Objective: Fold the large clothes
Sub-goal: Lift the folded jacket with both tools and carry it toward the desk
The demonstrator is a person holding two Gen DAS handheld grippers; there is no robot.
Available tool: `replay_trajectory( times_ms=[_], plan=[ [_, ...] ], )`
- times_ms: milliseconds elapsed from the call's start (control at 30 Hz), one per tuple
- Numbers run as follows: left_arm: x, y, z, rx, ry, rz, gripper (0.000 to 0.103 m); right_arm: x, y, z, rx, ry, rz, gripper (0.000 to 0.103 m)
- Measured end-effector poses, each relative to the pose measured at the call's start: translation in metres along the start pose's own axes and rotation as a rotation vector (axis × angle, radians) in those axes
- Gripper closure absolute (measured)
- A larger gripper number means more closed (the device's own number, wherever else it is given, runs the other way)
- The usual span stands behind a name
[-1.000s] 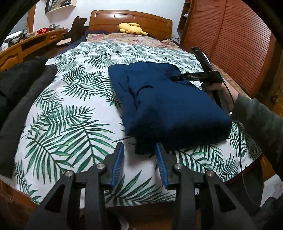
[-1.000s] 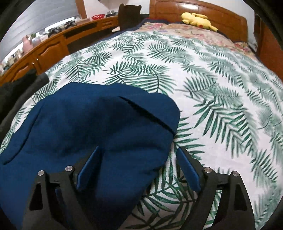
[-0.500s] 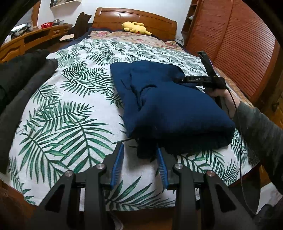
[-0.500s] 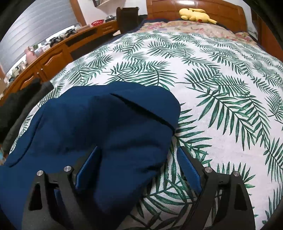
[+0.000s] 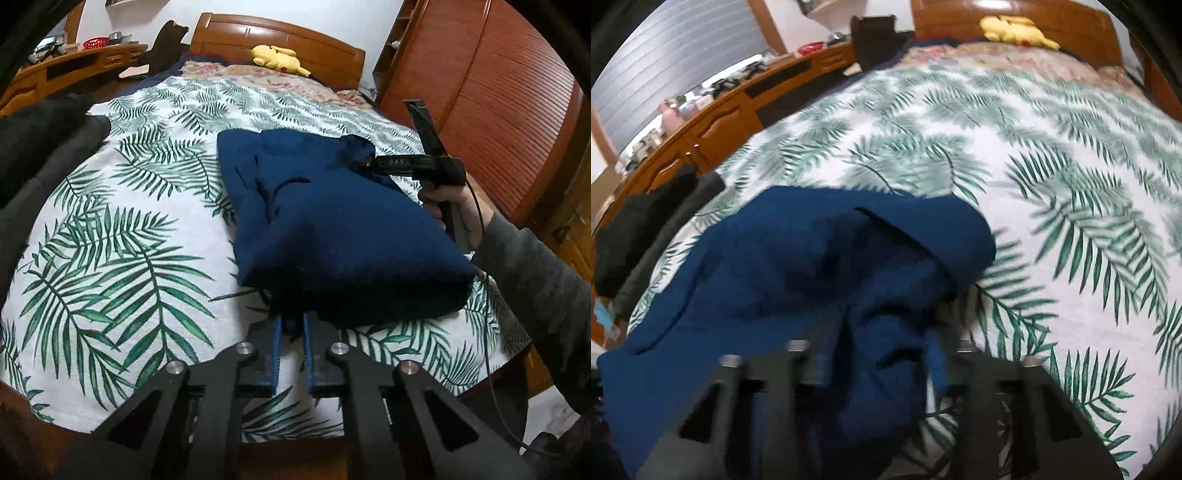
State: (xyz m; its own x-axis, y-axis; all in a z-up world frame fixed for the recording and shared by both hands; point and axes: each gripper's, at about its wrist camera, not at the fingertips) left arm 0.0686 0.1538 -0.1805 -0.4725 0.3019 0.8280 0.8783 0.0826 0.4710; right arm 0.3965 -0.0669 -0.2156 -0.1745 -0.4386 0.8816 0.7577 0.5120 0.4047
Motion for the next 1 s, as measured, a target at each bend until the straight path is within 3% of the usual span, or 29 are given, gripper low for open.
replay_trajectory(
  times_ms=[133,400,667,1000],
  plan=[
    [0.013,0.001,-0.007,-0.027,0.016,-0.05,0.097,0.02,0.002,0.018,0.026,-0.07,-0.051,0.092],
    [0.063,0.019,-0.002,-0.089,0.071,-0.153,0.098,0.072,0.009,0.061,0.098,-0.134,-0.153,0.096],
    [0.132,0.034,0.063,-0.071,0.172,-0.243,0.098,0.082,0.044,0.13,0.166,-0.162,-0.2,0.096],
    [0.24,0.043,0.175,0.057,0.385,-0.362,0.098,0.075,0.138,0.289,0.334,-0.157,-0.279,0.096]
  ],
)
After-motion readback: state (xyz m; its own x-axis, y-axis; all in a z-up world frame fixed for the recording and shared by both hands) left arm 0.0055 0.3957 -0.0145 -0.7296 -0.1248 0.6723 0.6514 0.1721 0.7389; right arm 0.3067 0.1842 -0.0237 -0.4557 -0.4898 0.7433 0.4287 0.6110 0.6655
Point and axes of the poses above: each gripper's, at about its wrist camera, not at the fingertips, and x roughly against the way its jaws point, z to its left, y to its top, and after that the axes turned 15 degrees about z, right-handed
